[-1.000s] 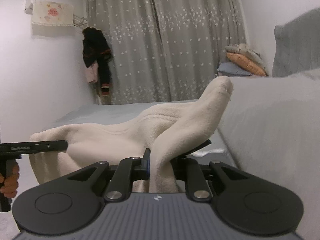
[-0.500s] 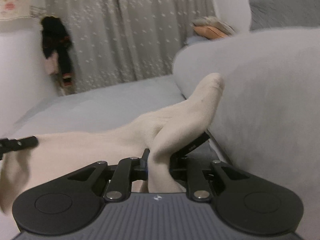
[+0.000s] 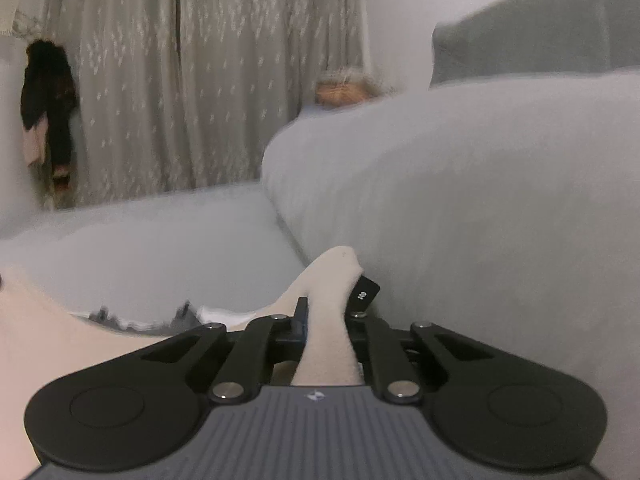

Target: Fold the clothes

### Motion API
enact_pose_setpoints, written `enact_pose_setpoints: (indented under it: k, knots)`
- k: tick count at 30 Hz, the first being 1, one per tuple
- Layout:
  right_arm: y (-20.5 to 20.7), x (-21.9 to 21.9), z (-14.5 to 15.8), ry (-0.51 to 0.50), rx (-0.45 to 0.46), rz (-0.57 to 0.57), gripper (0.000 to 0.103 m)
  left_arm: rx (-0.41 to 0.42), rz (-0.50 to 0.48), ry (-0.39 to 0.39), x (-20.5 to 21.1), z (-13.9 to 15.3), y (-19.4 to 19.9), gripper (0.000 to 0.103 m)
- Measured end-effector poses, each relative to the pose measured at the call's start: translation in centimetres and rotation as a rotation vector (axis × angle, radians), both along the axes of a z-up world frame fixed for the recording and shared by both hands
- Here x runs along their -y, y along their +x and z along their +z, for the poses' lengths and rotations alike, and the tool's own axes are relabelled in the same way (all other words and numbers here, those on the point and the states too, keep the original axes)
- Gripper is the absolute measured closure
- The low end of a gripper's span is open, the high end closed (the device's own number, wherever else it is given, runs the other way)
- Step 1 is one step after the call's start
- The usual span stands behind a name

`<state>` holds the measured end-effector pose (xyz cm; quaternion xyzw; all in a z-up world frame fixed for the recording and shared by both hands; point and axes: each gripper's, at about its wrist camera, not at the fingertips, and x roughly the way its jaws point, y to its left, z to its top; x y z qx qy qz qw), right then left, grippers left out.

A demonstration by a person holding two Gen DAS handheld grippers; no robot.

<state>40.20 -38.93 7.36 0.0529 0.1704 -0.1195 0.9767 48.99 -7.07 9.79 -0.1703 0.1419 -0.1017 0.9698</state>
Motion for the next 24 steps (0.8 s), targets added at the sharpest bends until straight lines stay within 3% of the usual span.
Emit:
enact_pose_setpoints:
  k: [2,4,10,12,14,17,24]
  knots:
    - [-0.7,-0.2,-0.1,-0.025,0.071,-0.045,0.095,0.024,0.038,0.029,0.4,-0.2,-0.3,0.097]
    - [0.1,0.1,-0.5,-0.053,0.070,-0.074,0.095,-0.002,0.060,0.078,1.1,-0.9,0.2,0.097]
    - [2.8,-0.7,-2.6,-0.156,-0.156,-0.087,0.093,-0.143,0.083,0.360,3.9,-2.7,2.5,0.092]
    - [2.7,-0.7,-2.6,-0.190,-0.177,-0.106,0.083,-0.146,0.099,0.401,3.7,-2.1,1.9,0.080]
    - [2.4,-0.5,-2.1,-0.214,-0.180,-0.119,0.072,-0.134,0.118,0.425,2.8,-1.3,1.3,0.067]
    - [0.6,0.0,-0.8,-0.209,-0.143,-0.126,0.067,-0.136,0.177,0.460,1.3,-0.2,0.3,0.062]
    - [-2.9,-0.9,2.7,-0.223,-0.097,-0.071,0.061,-0.164,0.152,0.316,-3.2,1.7,-3.7,0.057]
